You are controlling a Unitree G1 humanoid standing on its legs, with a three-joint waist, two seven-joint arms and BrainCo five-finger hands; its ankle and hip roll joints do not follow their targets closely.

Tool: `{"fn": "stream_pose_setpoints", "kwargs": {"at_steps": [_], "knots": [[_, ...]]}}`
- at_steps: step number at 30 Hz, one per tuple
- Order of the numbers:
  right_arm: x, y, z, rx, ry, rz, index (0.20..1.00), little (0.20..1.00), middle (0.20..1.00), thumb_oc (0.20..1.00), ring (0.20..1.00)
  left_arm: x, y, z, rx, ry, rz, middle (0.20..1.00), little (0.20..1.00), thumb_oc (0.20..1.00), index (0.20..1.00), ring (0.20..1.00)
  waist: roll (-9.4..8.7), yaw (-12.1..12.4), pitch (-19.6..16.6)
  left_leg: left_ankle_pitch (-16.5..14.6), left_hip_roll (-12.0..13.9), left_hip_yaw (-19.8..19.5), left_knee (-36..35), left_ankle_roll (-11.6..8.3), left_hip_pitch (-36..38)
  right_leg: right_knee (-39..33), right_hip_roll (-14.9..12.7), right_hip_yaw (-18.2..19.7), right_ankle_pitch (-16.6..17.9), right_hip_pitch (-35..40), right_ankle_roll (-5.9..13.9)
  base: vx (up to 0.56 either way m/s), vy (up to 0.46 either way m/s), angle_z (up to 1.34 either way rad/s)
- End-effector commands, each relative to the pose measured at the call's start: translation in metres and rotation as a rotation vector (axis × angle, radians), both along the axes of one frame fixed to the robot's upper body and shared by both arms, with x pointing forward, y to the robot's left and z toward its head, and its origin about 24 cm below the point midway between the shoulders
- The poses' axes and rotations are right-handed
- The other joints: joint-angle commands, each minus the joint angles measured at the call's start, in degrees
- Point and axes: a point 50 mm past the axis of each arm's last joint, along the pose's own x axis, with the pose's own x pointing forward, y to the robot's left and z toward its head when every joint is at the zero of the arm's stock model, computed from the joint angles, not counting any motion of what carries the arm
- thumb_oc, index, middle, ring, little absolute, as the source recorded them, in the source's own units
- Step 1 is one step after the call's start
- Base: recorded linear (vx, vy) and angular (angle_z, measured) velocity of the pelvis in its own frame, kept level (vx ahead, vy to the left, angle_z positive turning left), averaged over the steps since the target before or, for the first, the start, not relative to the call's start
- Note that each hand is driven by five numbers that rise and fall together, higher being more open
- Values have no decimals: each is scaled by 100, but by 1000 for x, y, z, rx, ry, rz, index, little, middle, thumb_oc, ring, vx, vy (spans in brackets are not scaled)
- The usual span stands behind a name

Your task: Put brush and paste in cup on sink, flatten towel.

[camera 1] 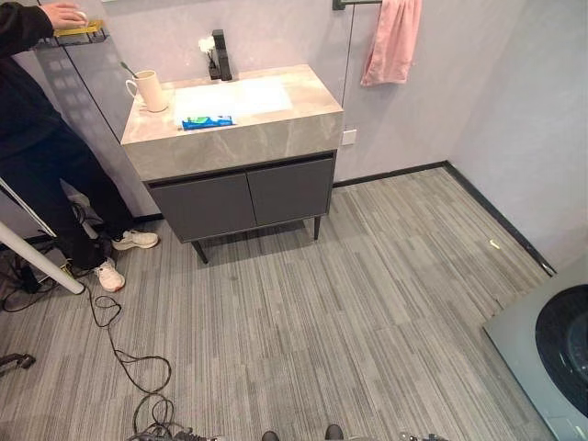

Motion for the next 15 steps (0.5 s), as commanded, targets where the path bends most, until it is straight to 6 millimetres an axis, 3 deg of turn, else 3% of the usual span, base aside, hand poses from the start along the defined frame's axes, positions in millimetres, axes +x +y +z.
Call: {"fn": "stream_pose_setpoints", "kwargs": {"at_steps": [1,14,15], "knots": [[12,-3,3,-29,-5,46,1000,1000,1000,1000,1000,18,11,7,58,-34,-32,1000,1000,1000,1000,1000,-144,9,73,119,156,-87,-80,-458,101,-73,-437,41,292,33,698,5,-1,5],[15,2,3,-7,-53,-27,1000,1000,1000,1000,1000,15,7,5,43,-66,62,1000,1000,1000,1000,1000,-190,60,46,24,114,-143,-80,-411,168,-27,-470,-102,194,150,717,31,12,4],[34,1,9,7,-146,-50,1000,1000,1000,1000,1000,29,7,9,37,-137,62,1000,1000,1000,1000,1000,-196,74,73,8,103,-128,-80,-384,167,76,-485,-96,161,113,733,-25,53,-2]]}}
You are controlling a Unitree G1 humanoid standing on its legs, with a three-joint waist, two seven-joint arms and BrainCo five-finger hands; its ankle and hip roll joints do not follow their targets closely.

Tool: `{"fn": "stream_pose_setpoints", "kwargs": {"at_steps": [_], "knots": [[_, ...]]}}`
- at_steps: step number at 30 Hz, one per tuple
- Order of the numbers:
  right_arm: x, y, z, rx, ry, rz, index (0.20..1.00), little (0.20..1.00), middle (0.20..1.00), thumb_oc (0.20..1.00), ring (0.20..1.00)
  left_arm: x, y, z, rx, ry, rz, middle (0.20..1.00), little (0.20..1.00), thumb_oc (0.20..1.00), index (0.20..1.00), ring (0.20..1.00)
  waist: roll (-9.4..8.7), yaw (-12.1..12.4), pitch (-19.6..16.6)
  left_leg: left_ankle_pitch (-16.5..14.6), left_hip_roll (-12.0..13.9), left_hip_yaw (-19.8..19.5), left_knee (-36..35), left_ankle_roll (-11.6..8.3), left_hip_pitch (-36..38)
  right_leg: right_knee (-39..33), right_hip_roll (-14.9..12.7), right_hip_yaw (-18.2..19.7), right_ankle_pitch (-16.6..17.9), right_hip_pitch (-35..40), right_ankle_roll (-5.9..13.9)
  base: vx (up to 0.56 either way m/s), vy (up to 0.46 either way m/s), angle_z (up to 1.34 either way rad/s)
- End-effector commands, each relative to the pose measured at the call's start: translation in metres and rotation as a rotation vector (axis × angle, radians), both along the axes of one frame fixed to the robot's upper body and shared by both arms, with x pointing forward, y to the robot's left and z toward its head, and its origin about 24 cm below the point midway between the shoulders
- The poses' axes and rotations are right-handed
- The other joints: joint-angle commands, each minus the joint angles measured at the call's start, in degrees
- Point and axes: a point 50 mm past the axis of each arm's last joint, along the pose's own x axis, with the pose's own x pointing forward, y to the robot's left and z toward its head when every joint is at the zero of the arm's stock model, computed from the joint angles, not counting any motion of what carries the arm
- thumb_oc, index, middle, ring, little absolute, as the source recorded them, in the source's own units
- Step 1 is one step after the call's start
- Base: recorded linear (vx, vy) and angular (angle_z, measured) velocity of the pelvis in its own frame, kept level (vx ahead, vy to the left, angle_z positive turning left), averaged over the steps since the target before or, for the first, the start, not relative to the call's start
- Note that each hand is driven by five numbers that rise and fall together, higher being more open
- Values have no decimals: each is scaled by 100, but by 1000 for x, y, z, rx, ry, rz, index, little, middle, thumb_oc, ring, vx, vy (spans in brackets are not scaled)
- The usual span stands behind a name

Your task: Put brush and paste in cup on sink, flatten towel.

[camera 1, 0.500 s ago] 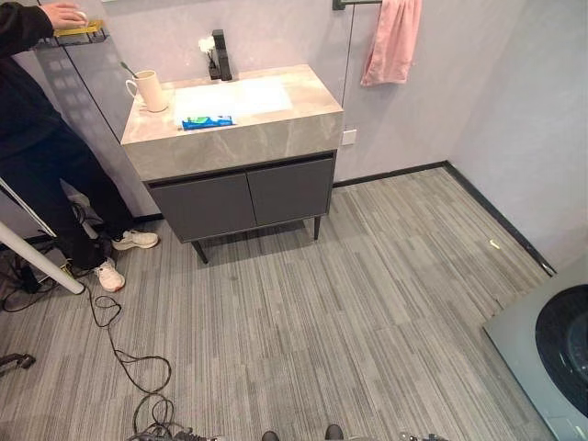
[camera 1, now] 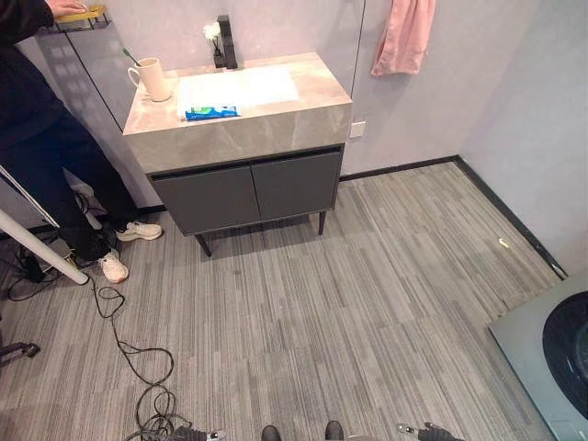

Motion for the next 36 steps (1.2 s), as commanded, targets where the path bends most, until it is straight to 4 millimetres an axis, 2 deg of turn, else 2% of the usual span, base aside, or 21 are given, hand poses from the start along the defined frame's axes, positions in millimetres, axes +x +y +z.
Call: {"fn": "stream_pose_setpoints", "kwargs": {"at_steps": [1,3,9,12,18,19,23,27,30,33,36], "knots": [[49,-1,19,21,-253,-61,1000,1000,1000,1000,1000,39,9,16,25,-192,39,1000,1000,1000,1000,1000,-145,72,-62,21,118,4,16,-314,52,439,-483,57,65,-187,705,-45,66,-3],[72,-2,35,10,-384,-29,1000,1000,1000,1000,1000,61,10,28,26,-310,31,1000,1000,1000,1000,1000,-142,78,74,33,121,23,114,-274,7,849,-473,75,-68,-396,685,-108,37,-5],[104,-4,58,-31,-530,14,1000,1000,1000,1000,1000,108,5,56,22,-514,-1,1000,1000,1000,1000,1000,-227,53,466,-359,157,-92,1361,-289,-706,1870,-575,-21,-337,-1075,621,-141,4,1],[109,-5,64,-39,-563,13,1000,1000,1000,1000,1000,126,-1,69,13,-596,-23,1000,1000,1000,1000,1000,-268,14,601,-555,278,-146,1909,-339,-1036,2286,-643,-115,-473,-1323,597,-95,-33,9],[103,-4,58,-34,-538,-23,1000,1000,1000,1000,1000,134,-8,74,3,-620,-47,1000,1000,1000,1000,1000,-280,-49,680,-713,391,-103,2371,-375,-1368,2523,-740,-194,-548,-1534,578,-46,-17,7],[99,-2,55,-25,-529,-47,1000,1000,1000,1000,1000,138,-12,75,-9,-629,-66,1000,1000,1000,1000,1000,-294,-82,697,-676,442,47,2461,-464,-1453,2398,-809,-283,-521,-1504,586,0,0,0],[99,-3,55,-27,-534,-66,1000,1000,1000,1000,1000,140,-17,76,-12,-630,-90,1000,1000,1000,1000,1000,-238,-136,721,-572,518,266,2453,-544,-1470,2268,-842,-367,-460,-1513,599,-21,56,28],[104,-1,55,-36,-527,-37,1000,1000,1000,1000,1000,140,-16,78,14,-638,-119,1000,1000,1000,1000,1000,-128,-126,811,-652,326,243,2217,-320,-1273,2316,-853,-130,-451,-1523,653,39,164,3],[106,1,57,-27,-537,-38,1000,1000,1000,1000,1000,142,-9,84,41,-670,-123,1000,1000,1000,1000,1000,-63,-98,883,-626,79,262,1810,-87,-1049,2404,-922,75,-425,-1520,727,73,241,-20],[101,3,54,-23,-525,-31,1000,1000,1000,1000,1000,140,-3,87,55,-682,-119,1000,1000,1000,1000,1000,-47,-91,921,-605,-96,297,1440,37,-797,2753,-1036,151,-223,-1640,806,73,199,-15],[102,5,54,-19,-529,-23,1000,1000,1000,1000,1000,138,3,89,69,-685,-104,1000,1000,1000,1000,1000,-43,-85,1002,-553,-150,384,1229,103,-633,3184,-1079,124,-100,-1781,800,45,115,-8]]}}
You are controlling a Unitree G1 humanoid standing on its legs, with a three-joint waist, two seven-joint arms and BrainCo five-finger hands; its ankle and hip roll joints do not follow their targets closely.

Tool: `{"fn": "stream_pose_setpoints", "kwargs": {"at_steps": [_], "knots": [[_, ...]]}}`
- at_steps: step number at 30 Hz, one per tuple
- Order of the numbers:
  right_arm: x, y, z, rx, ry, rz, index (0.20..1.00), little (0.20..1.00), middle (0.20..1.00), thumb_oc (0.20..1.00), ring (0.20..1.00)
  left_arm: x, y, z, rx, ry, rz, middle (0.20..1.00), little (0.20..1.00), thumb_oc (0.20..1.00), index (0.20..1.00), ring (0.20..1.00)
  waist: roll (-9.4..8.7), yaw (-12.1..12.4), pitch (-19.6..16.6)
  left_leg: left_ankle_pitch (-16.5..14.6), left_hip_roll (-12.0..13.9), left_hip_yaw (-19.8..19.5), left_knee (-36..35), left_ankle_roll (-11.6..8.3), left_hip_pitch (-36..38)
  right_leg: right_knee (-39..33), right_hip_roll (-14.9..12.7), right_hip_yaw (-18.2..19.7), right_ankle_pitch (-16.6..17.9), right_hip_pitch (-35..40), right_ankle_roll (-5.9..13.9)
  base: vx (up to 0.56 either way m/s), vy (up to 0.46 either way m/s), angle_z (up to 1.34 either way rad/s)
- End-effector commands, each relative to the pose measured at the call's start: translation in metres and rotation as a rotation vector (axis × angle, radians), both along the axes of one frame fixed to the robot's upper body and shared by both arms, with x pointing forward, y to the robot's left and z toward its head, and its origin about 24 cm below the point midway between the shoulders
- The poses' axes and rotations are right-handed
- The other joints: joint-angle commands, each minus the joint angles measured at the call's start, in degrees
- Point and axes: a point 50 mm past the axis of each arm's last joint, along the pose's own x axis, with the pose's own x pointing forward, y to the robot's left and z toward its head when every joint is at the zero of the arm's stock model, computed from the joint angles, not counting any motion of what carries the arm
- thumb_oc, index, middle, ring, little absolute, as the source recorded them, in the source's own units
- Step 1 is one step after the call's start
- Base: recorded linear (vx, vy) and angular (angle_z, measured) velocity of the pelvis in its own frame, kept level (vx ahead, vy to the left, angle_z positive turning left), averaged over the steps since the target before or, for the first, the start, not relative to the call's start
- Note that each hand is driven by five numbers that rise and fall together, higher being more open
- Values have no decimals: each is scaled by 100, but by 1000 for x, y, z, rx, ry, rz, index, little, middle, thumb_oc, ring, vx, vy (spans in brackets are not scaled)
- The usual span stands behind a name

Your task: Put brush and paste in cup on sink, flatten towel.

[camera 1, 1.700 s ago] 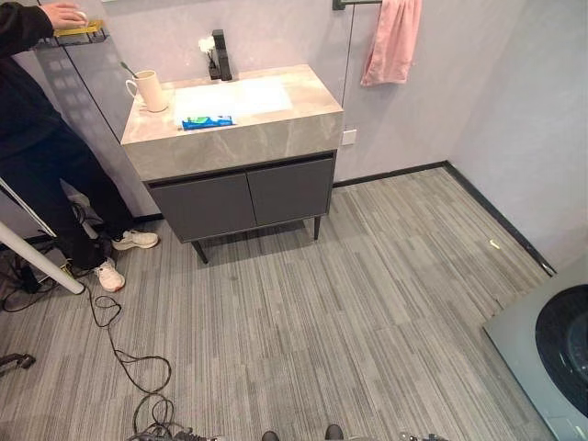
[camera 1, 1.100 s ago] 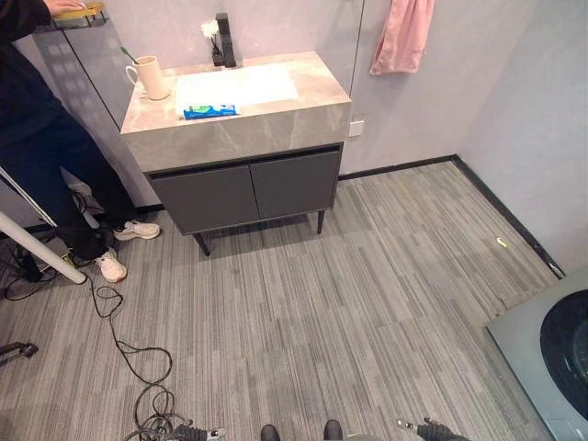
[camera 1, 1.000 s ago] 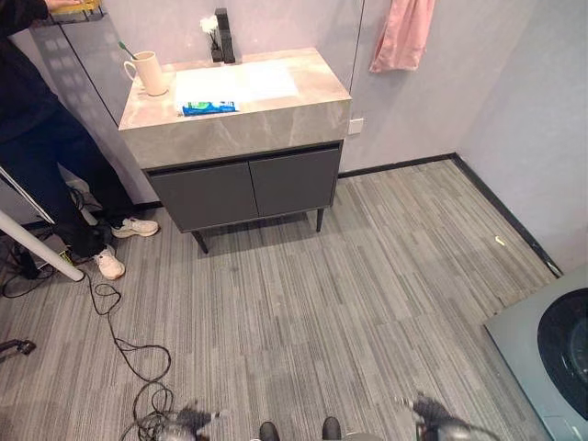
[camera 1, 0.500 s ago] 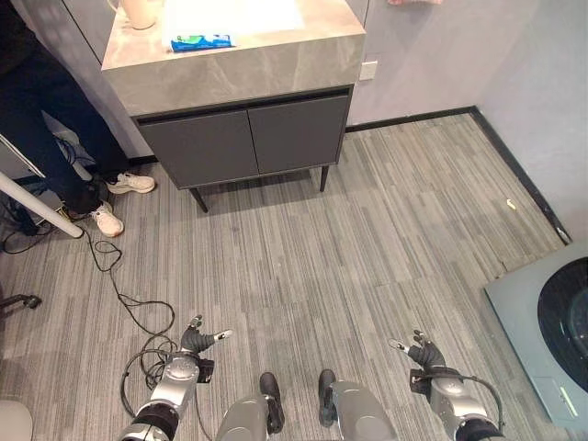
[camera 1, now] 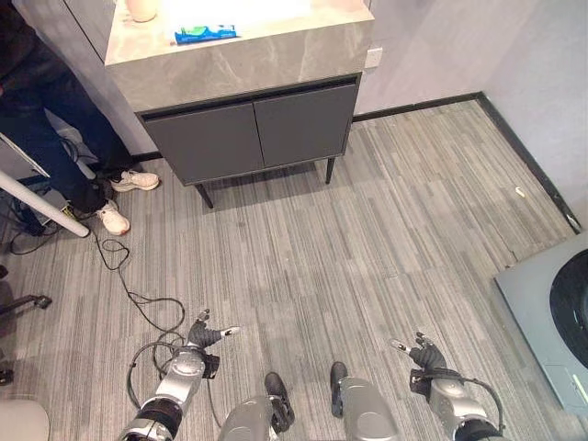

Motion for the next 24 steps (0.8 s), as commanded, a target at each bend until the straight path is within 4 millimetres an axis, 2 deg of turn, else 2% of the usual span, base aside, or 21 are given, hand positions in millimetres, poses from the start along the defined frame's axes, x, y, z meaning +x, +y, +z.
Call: {"fn": "stream_pose_setpoints", "kwargs": {"at_steps": [1,2,3,4,6,7,9,12,15,18,19,21,22,24], "knots": [[0,2,2,1,-39,0,1000,1000,1000,1000,1000,0,15,11,77,-67,-1,1000,1000,1000,1000,1000,-8,44,-79,40,-18,-331,-15,-222,116,467,-154,121,526,-204,349,73,118,-13],[-1,2,2,1,-39,0,1000,1000,1000,1000,1000,0,15,11,77,-67,-1,1000,1000,1000,1000,1000,-9,44,-79,40,-19,-331,-16,-222,117,469,-155,121,524,-205,350,175,110,-13],[-3,0,3,9,-51,-21,1000,1000,1000,1000,1000,0,18,14,91,-76,-2,1000,1000,1000,1000,1000,-60,-61,-138,61,-166,-380,-261,-222,195,-149,250,304,585,-401,321,128,54,-10],[-3,0,3,9,-51,-21,1000,1000,1000,1000,1000,0,18,14,90,-75,-2,1000,1000,1000,1000,1000,-55,-66,-127,49,-167,-389,-271,-221,221,-142,248,296,565,-380,326,160,49,-4],[-4,-3,4,0,-49,-26,1000,1000,1000,1000,1000,0,19,14,85,-79,4,1000,1000,1000,1000,1000,-81,-81,-182,36,-197,-379,-429,-257,253,-751,220,141,815,-602,379,136,-8,6],[-5,-3,3,0,-50,-31,1000,1000,1000,1000,1000,1,18,14,84,-79,4,1000,1000,1000,1000,1000,-94,-147,-189,17,-256,-448,-477,-278,302,-1082,301,256,997,-760,440,204,-7,-2],[-6,-4,4,3,-54,-40,1000,1000,1000,1000,1000,4,17,16,83,-88,-2,1000,1000,1000,1000,1000,-141,-240,-182,-39,-345,-523,-466,-309,410,-1512,294,380,1292,-931,522,253,-5,6],[-8,-6,3,-7,-43,-43,1000,1000,1000,1000,1000,6,12,14,87,-77,-14,1000,1000,1000,1000,1000,-139,-343,-172,-172,-436,-628,-483,-365,614,-2056,183,201,1550,-1056,581,249,1,49],[-9,-8,2,-16,-34,-39,1000,1000,1000,1000,1000,6,8,12,89,-70,-22,1000,1000,1000,1000,1000,-134,-407,-168,-262,-513,-757,-514,-380,812,-2207,166,37,1669,-1047,587,245,-9,35],[-13,-9,1,-18,-19,-41,1000,1000,1000,1000,1000,5,0,7,71,-51,-38,1000,1000,1000,1000,1000,-54,-492,-341,-354,-555,-963,-545,-466,1100,-2213,251,100,1793,-891,500,397,-81,53],[-14,-12,1,-30,-11,-28,1000,1000,1000,1000,1000,3,-3,4,58,-42,-39,1000,1000,1000,1000,1000,34,-493,-453,-254,-452,-1099,-535,-555,1229,-2119,357,3,1724,-784,422,359,-135,55],[-16,-13,0,-41,0,-16,1000,1000,1000,1000,1000,3,-5,3,51,-38,-41,1000,1000,1000,1000,1000,92,-511,-502,-162,-392,-1159,-448,-623,1264,-2054,410,-61,1650,-743,368,328,-167,34],[-18,-14,-1,-54,17,15,1000,1000,1000,1000,1000,1,-5,2,47,-29,-45,1000,1000,1000,1000,1000,166,-547,-555,76,-268,-1261,-182,-785,1335,-1942,542,-169,1490,-677,243,387,-234,26],[-21,-19,-1,-70,29,19,1000,1000,1000,1000,1000,0,-7,0,46,-16,-62,1000,1000,1000,1000,1000,175,-515,-533,539,-183,-1309,478,-1062,1124,-2003,632,-239,1357,-399,119,289,-210,30]]}}
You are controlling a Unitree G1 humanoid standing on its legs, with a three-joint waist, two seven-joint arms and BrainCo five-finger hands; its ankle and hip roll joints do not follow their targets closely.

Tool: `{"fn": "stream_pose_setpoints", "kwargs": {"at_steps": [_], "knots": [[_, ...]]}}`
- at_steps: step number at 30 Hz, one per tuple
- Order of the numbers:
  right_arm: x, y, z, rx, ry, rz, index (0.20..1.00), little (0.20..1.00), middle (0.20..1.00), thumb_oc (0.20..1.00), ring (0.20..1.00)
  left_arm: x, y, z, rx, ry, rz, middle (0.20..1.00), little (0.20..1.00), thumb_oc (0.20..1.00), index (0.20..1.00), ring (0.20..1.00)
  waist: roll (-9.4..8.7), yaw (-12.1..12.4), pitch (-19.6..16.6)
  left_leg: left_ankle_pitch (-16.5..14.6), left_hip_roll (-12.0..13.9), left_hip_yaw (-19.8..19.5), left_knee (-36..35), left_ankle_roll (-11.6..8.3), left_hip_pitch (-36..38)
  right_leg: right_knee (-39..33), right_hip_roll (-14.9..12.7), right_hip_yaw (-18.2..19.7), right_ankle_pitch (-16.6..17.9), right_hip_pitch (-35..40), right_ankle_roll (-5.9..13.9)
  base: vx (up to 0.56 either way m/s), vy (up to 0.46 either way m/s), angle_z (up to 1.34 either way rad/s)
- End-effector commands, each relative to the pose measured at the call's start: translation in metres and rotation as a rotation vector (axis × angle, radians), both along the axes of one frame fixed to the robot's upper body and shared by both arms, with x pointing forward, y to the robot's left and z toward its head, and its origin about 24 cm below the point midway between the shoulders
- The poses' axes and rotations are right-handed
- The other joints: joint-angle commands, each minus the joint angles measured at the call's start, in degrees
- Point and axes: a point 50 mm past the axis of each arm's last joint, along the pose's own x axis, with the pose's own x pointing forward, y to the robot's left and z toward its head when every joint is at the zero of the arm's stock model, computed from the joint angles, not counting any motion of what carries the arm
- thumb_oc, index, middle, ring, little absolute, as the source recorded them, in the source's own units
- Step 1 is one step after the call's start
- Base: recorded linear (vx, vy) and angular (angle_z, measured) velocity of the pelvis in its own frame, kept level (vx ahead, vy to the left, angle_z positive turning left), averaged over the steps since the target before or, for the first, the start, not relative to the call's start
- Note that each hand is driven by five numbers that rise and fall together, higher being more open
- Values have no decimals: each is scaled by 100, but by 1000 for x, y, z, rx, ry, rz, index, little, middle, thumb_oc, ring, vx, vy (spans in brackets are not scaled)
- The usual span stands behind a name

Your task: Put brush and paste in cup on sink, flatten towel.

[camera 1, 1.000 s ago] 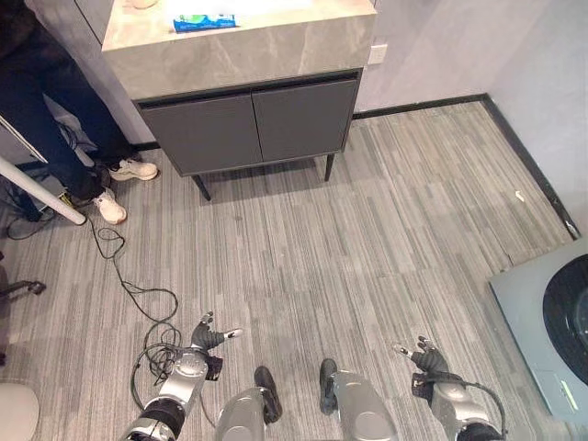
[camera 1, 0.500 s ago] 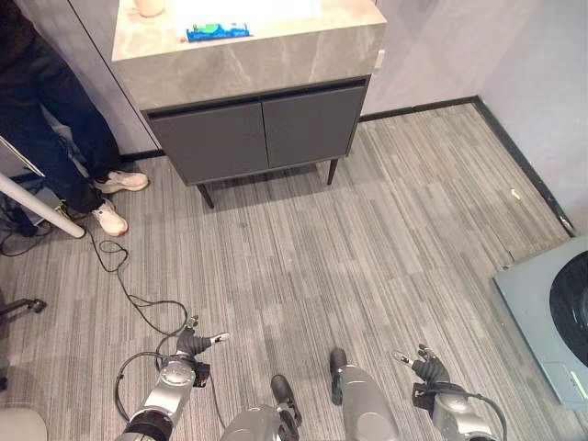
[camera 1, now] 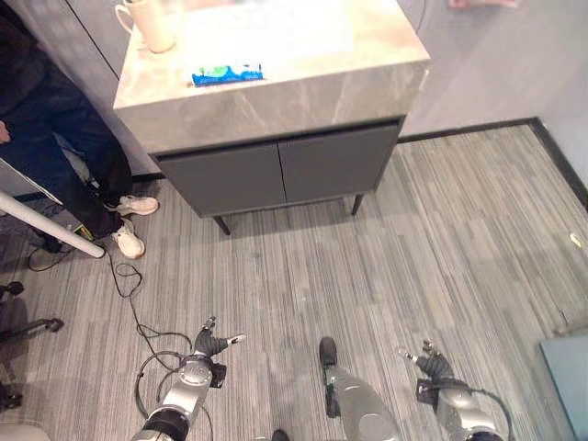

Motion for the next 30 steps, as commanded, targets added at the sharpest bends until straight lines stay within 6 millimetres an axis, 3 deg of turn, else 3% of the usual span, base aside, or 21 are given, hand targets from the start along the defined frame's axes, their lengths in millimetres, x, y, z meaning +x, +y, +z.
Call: {"fn": "stream_pose_setpoints", "kwargs": {"at_steps": [1,3,4,6,7,8,9,11,14,16,18,22,23,25,26,28,30], "knots": [[-17,-6,-5,-40,40,25,1000,1000,1000,1000,1000,11,10,10,62,-44,-47,1000,1000,1000,1000,1000,-251,-38,-11,1135,-560,-130,1177,-394,-432,-41,-184,83,174,-62,654,258,-253,29],[-16,-9,-3,-53,36,29,1000,1000,1000,1000,1000,14,10,12,71,-49,-57,1000,1000,1000,1000,1000,-434,20,61,1589,-308,36,2195,-620,-945,-94,-220,52,9,214,495,270,-307,17],[-15,-10,-1,-57,24,34,1000,1000,1000,1000,1000,17,10,14,71,-59,-56,1000,1000,1000,1000,1000,-525,47,115,1657,-198,199,2692,-614,-1147,-86,-241,56,-70,293,403,248,-285,3],[-14,-12,0,-69,26,36,1000,1000,1000,1000,1000,20,9,16,68,-67,-45,1000,1000,1000,1000,1000,-626,127,202,1520,23,483,2877,-493,-1460,-110,-237,56,-240,459,342,281,-255,-10],[-11,-12,3,-81,14,46,1000,1000,1000,1000,1000,23,7,18,66,-83,-49,1000,1000,1000,1000,1000,-670,210,228,1340,255,808,2720,-358,-1991,-160,-252,62,-357,638,362,360,-197,-10],[-8,-12,5,-91,2,52,1000,1000,1000,1000,1000,24,6,20,67,-94,-54,1000,1000,1000,1000,1000,-669,271,261,1204,307,941,2387,-267,-2352,-216,-245,54,-426,769,415,379,-142,3],[-8,-11,6,-93,-1,60,1000,1000,1000,1000,1000,24,6,20,67,-96,-60,1000,1000,1000,1000,1000,-689,311,270,1122,315,922,2326,-217,-2476,-254,-240,113,-456,861,432,322,-19,15],[-7,-10,8,-110,-3,88,1000,1000,1000,1000,1000,21,9,22,82,-105,-66,1000,1000,1000,1000,1000,-668,402,272,1135,250,908,1462,-122,-2830,-323,-228,219,-571,1028,512,344,78,-7],[-9,-9,5,-131,15,121,1000,1000,1000,1000,1000,13,14,18,104,-88,-51,1000,1000,1000,1000,1000,-489,631,296,1906,284,383,-217,-242,-3003,-424,-95,527,-763,1411,603,439,165,-52],[-8,-8,4,-143,28,132,1000,1000,1000,1000,1000,7,18,15,110,-76,-38,1000,1000,1000,1000,1000,-422,757,259,2157,407,53,-767,-349,-3102,-455,-88,782,-843,1573,630,458,158,-98],[-5,-5,2,-139,37,143,1000,1000,1000,1000,1000,-2,26,11,111,-53,-6,1000,1000,1000,1000,1000,-399,916,192,2355,458,-255,-756,-451,-3194,-449,-64,1089,-1049,1846,640,494,135,-107],[-4,4,1,-120,34,164,1000,1000,1000,1000,1000,-10,34,10,127,-40,11,1000,1000,1000,1000,1000,-458,1046,85,2261,350,-238,-344,-296,-3232,-234,-149,1307,-1353,2032,640,386,155,-77],[-1,11,0,-89,16,159,1000,1000,1000,1000,1000,-11,38,11,138,-43,17,1000,1000,1000,1000,1000,-590,1080,53,1935,120,-117,62,-61,-3330,208,-372,1319,-1487,2058,748,363,219,-51],[4,15,2,-83,3,174,1000,1000,1000,1000,1000,-11,42,13,157,-47,12,1000,1000,1000,1000,1000,-633,1092,56,1720,13,6,189,87,-3222,991,-435,1320,-1161,1676,858,316,252,-22],[9,18,4,-83,-8,187,1000,1000,1000,1000,1000,-11,45,14,189,-45,2,1000,1000,1000,1000,1000,-653,1078,81,1609,-55,82,162,165,-3099,1440,-480,1321,-702,1397,975,198,213,-16],[18,21,10,-95,-36,215,1000,1000,1000,1000,1000,-11,51,17,238,-47,-9,1000,1000,1000,1000,1000,-557,1008,229,1523,-40,208,-55,269,-2734,2338,-444,1157,-227,783,1088,204,246,-30],[20,22,11,-102,-42,229,1000,1000,1000,1000,1000,-13,54,17,247,-39,-5,1000,1000,1000,1000,1000,-487,990,259,1473,-17,264,-185,298,-2565,2470,-430,1040,-187,594,1084,152,176,-37]]}}
